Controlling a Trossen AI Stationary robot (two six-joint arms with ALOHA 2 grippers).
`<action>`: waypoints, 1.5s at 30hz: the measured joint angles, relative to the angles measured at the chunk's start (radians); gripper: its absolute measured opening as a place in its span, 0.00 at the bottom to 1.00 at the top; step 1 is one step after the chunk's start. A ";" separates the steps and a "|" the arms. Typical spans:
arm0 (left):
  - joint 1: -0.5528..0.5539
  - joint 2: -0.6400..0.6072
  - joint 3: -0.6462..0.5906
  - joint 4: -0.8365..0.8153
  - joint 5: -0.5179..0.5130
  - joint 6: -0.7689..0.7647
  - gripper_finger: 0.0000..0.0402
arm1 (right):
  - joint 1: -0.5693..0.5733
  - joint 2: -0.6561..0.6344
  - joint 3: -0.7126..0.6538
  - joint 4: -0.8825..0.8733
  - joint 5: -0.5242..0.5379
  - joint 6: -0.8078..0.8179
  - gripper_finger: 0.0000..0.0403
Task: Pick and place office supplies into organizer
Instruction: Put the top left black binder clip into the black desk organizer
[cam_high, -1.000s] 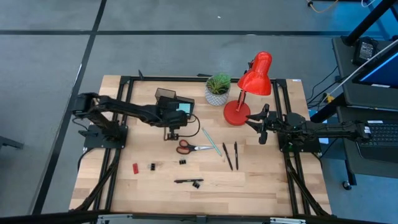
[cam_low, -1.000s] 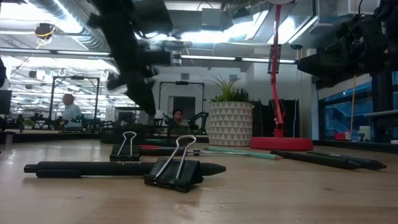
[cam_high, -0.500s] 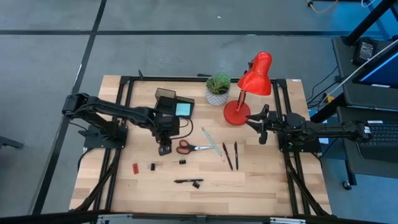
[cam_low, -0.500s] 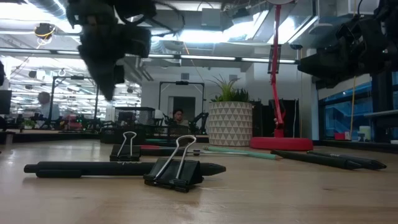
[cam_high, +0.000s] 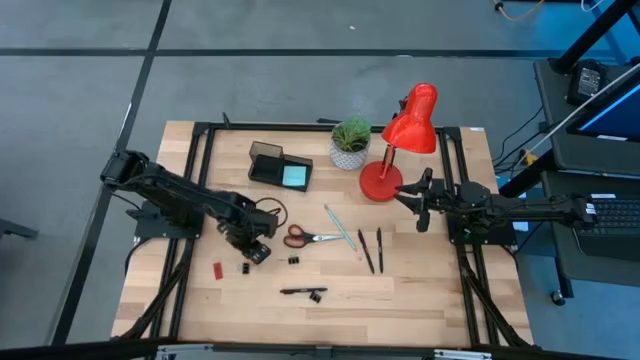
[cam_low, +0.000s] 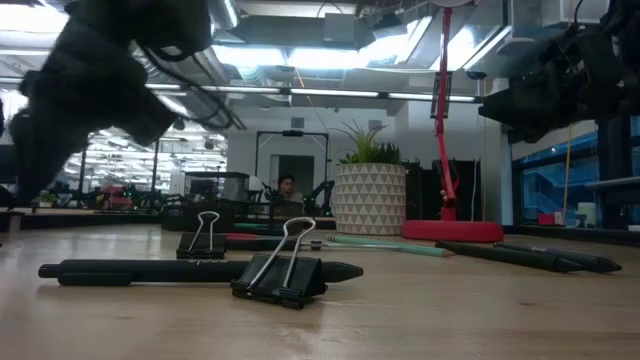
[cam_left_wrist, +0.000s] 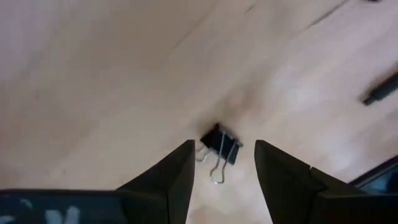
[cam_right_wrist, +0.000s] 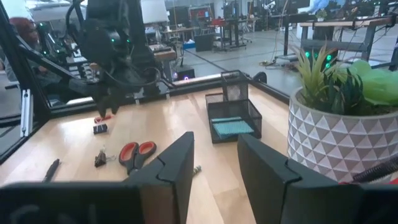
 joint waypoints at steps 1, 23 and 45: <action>-0.011 0.000 -0.007 -0.001 0.017 -0.042 0.40 | 0.000 0.000 0.000 -0.007 0.000 0.001 0.32; -0.124 0.022 -0.053 0.094 0.011 -0.347 0.36 | 0.000 0.000 0.000 -0.061 -0.001 -0.006 0.32; -0.124 0.077 -0.053 0.135 0.056 -0.313 0.12 | 0.000 0.000 0.000 -0.067 0.000 -0.028 0.32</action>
